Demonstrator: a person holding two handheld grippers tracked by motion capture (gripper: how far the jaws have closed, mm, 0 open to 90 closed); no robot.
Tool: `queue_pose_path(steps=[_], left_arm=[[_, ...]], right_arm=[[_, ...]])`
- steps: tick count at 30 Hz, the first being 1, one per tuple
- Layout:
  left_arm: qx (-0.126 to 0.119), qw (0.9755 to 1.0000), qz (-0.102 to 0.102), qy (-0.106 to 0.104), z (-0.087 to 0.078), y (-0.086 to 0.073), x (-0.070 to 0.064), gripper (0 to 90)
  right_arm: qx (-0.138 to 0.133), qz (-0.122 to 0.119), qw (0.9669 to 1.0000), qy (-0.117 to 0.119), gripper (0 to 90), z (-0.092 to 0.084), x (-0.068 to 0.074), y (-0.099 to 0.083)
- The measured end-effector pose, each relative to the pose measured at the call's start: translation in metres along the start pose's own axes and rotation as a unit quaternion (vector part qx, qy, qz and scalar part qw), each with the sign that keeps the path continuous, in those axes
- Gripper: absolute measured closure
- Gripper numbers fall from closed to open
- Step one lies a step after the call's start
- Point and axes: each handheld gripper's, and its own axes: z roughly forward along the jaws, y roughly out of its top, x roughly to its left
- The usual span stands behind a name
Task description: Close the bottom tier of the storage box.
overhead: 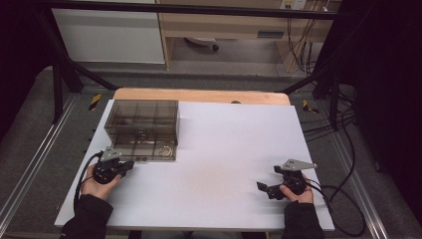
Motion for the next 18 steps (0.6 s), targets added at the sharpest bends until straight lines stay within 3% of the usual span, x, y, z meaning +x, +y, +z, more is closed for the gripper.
queue_pose_path(steps=[18], left_arm=[[-0.003, 1.0, -0.002, 0.006, 0.0101, 0.0019, 0.0078, 89.8]], right_arm=[[0.0, -0.001, 1.0, 0.0, 0.5, 0.0, -0.0001, 0.0]])
